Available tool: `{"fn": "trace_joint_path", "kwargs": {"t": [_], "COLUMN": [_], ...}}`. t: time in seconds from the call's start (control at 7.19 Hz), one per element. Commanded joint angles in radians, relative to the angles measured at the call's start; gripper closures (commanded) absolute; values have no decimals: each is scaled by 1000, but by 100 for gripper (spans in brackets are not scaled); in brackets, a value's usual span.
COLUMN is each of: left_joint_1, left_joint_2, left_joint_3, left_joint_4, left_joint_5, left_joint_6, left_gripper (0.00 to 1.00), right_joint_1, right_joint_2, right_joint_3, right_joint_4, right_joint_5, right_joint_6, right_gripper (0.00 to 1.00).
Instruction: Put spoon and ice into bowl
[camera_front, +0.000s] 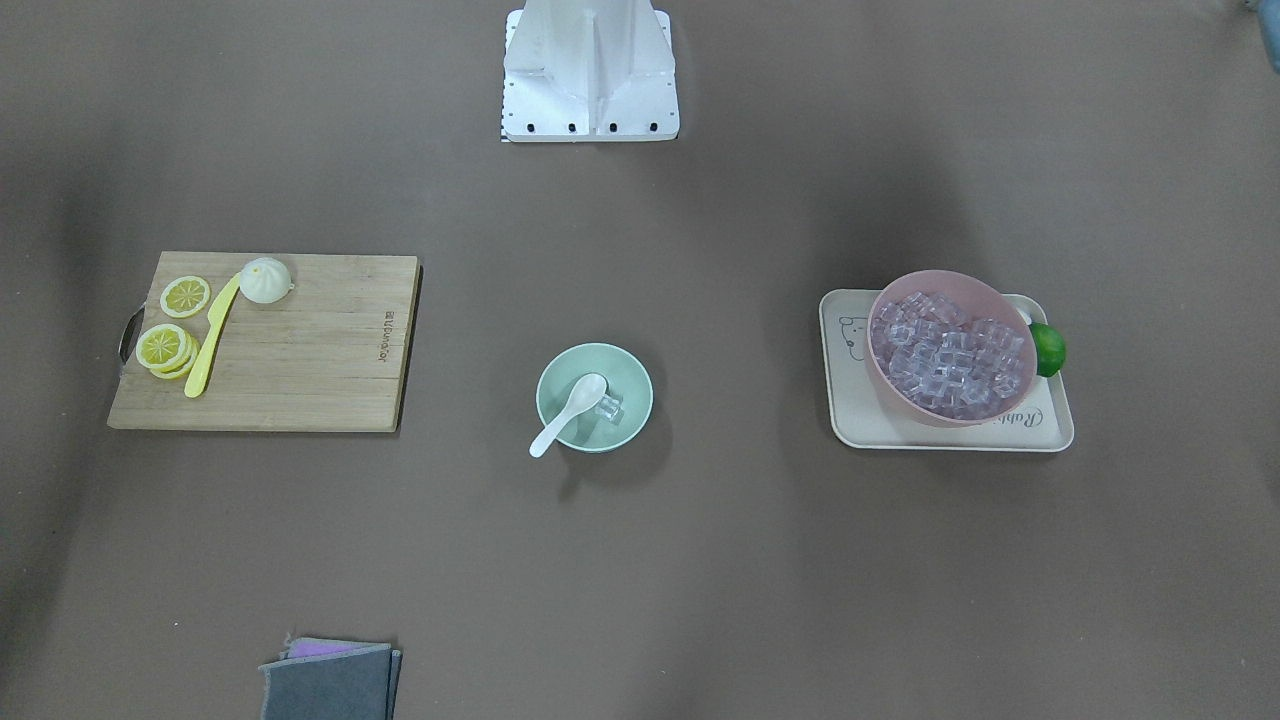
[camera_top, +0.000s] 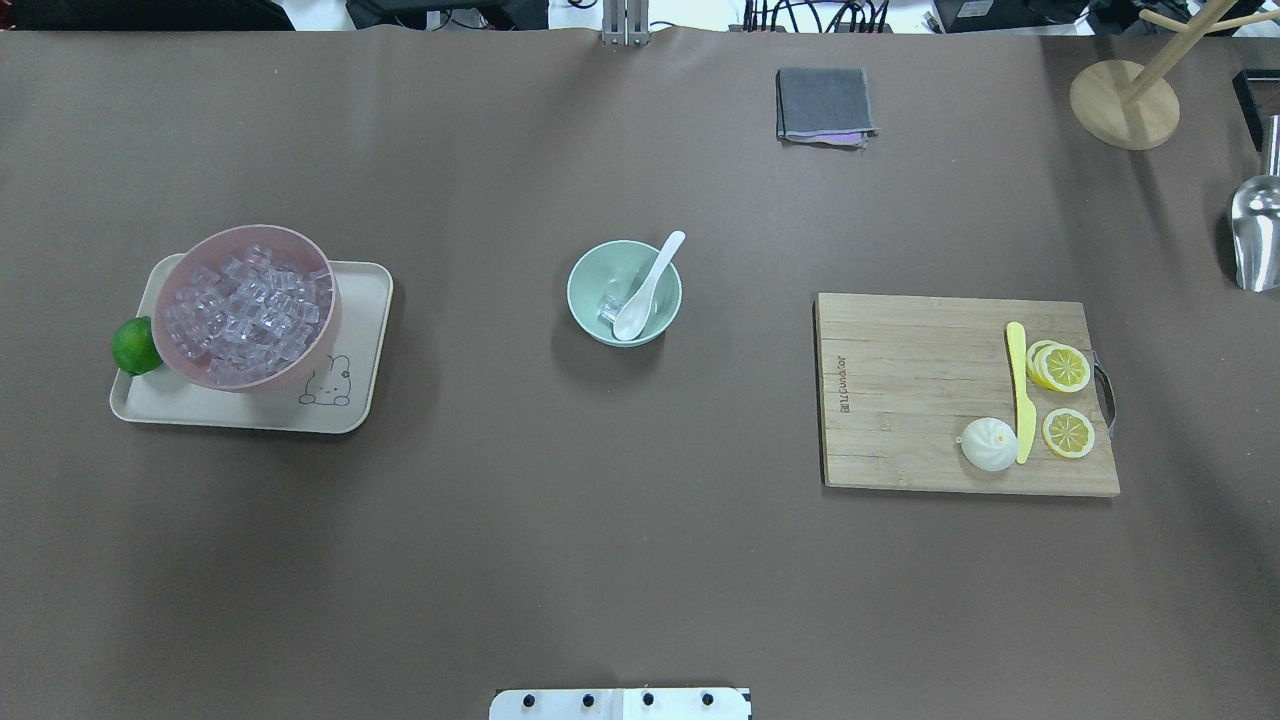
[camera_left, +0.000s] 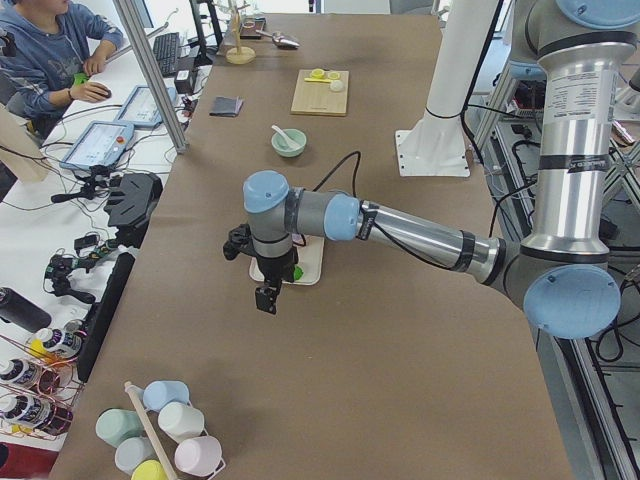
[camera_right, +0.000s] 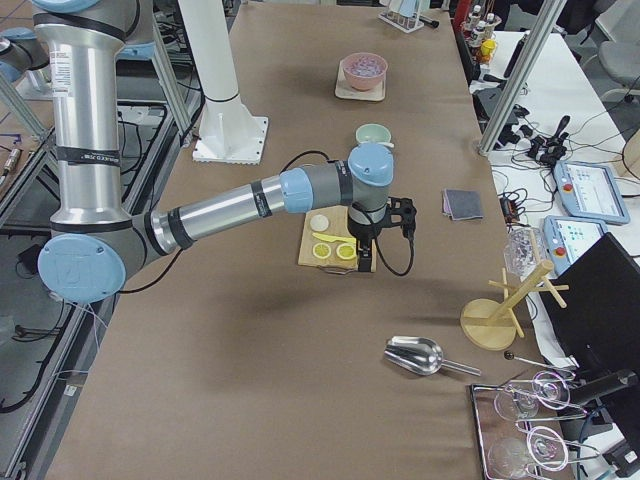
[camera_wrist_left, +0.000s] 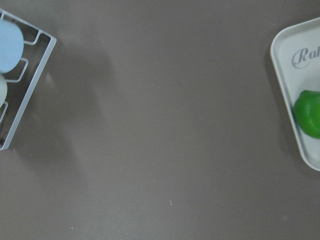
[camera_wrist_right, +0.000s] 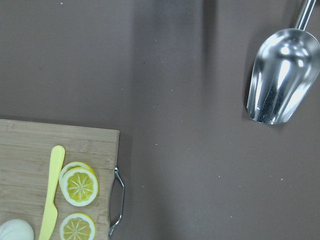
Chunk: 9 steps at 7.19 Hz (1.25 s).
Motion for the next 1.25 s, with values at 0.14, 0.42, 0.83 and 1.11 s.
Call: {"fn": "trace_joint_path", "kwargs": {"t": [0.14,0.42,0.83,1.11], "left_joint_1": [-63,-60,-63,-63], "left_joint_2": [49,43,49,49], "left_joint_3": [28,58,74,74], "left_joint_4": [-65,-65,-59,-59], "left_joint_5": [-72,-78,-117,-117], "left_joint_6": [1,1,0,0], "left_gripper": [2,2,2,2], "right_joint_1": [13,37,62,65], "right_joint_2": [-36,-45,-59,-61], "right_joint_3": [-53,-65,-83,-108], "right_joint_4": [9,9,10,10], "right_joint_5": [-5,-5,-7,-7], "right_joint_6": [-103,-137,-152,-152], "right_gripper": [0,0,0,0]}}
